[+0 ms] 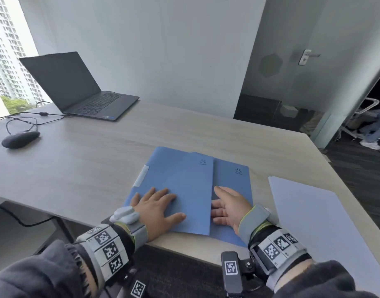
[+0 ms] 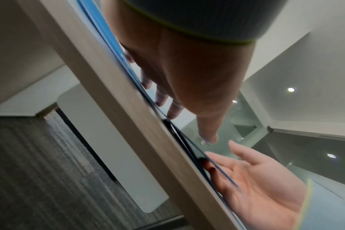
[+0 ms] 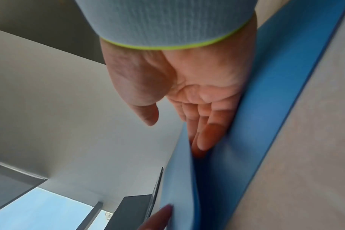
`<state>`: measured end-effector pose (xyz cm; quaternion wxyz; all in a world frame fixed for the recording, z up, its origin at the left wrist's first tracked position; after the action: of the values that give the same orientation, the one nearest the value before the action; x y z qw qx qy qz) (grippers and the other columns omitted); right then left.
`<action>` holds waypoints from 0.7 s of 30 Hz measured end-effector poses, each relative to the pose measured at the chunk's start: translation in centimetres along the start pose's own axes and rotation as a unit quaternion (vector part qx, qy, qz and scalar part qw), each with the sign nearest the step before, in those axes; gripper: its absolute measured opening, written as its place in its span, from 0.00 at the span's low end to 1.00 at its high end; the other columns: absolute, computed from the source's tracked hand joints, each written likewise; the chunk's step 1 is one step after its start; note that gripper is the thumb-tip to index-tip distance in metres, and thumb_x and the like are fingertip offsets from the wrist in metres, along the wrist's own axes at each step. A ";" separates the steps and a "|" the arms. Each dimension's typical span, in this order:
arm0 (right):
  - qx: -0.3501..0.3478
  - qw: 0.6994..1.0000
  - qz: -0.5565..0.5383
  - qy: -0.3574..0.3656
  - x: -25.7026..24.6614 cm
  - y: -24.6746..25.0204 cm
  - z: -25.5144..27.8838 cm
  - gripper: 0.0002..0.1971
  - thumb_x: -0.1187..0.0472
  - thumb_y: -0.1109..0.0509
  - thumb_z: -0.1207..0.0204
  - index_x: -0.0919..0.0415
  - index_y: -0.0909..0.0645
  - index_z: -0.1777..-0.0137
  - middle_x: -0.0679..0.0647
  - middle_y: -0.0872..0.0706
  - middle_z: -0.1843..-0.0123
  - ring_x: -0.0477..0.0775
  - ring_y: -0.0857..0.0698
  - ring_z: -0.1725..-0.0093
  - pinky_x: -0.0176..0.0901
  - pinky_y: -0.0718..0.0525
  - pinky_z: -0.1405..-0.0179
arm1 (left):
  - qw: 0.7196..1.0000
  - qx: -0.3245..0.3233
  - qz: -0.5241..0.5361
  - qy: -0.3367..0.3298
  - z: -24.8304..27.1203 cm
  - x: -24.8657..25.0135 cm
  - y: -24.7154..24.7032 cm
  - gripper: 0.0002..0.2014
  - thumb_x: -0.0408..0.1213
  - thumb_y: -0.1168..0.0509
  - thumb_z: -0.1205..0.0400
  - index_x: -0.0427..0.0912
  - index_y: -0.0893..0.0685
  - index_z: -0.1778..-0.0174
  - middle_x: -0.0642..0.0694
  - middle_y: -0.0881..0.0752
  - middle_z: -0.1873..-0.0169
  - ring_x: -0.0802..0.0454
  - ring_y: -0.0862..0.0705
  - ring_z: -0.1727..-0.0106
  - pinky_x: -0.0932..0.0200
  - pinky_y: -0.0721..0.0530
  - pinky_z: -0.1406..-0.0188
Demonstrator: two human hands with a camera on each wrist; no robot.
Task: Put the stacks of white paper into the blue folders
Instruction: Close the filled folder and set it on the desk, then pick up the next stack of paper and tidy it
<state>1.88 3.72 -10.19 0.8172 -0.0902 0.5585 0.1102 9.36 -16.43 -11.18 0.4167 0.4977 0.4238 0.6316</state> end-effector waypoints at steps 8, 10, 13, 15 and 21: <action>0.010 1.000 -0.021 -0.010 0.5 1.5 0.2 0.16 0.55 0.35 0.19 0.64 0.22 0.36 0.64 0.12 0.54 0.54 0.13 0.67 0.42 0.16 0.72 | 0.995 0.044 -0.024 0.091 -1.5 -7.9 2.6 0.42 0.79 0.48 0.33 0.64 0.35 0.24 0.61 0.40 0.16 0.47 0.47 0.14 0.35 0.49 0.20; 0.010 1.000 -0.022 -0.007 0.5 1.5 0.4 0.15 0.56 0.35 0.18 0.65 0.21 0.37 0.63 0.12 0.56 0.54 0.13 0.67 0.41 0.16 0.73 | 0.993 0.051 -0.024 0.107 -1.6 -9.0 3.1 0.42 0.78 0.47 0.31 0.64 0.37 0.22 0.59 0.41 0.16 0.46 0.48 0.14 0.36 0.49 0.19; 0.010 1.000 -0.023 -0.002 0.3 1.4 0.7 0.15 0.56 0.35 0.18 0.66 0.20 0.39 0.63 0.13 0.57 0.54 0.13 0.67 0.41 0.16 0.73 | 0.990 0.040 -0.023 0.131 -1.7 -10.2 3.4 0.41 0.76 0.46 0.29 0.65 0.39 0.19 0.57 0.44 0.14 0.44 0.51 0.13 0.36 0.51 0.18; 0.011 1.000 -0.025 0.003 0.2 1.4 0.9 0.14 0.56 0.35 0.18 0.65 0.20 0.40 0.62 0.12 0.58 0.54 0.13 0.66 0.42 0.16 0.72 | 0.990 0.027 -0.019 0.139 -1.7 -10.4 3.5 0.41 0.75 0.44 0.28 0.65 0.40 0.19 0.56 0.46 0.13 0.44 0.52 0.13 0.36 0.52 0.17; 0.030 0.999 -0.002 0.043 -0.7 2.7 2.4 0.13 0.54 0.36 0.18 0.61 0.16 0.44 0.60 0.10 0.58 0.56 0.13 0.64 0.44 0.17 0.69 | 0.994 0.068 0.050 0.064 -1.3 -4.5 4.2 0.35 0.63 0.40 0.23 0.63 0.37 0.19 0.56 0.44 0.14 0.50 0.53 0.13 0.40 0.53 0.16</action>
<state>2.98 6.93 -8.77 0.7949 -0.0715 0.5960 0.0879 8.35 -22.05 -8.57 0.3220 0.5043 0.4659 0.6519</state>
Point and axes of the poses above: each hand's wrist, its own z-axis away from the middle knuckle, its own y-axis out of the back of the hand, x = y × z, the point moved 8 cm from there along -z, towards the middle knuckle
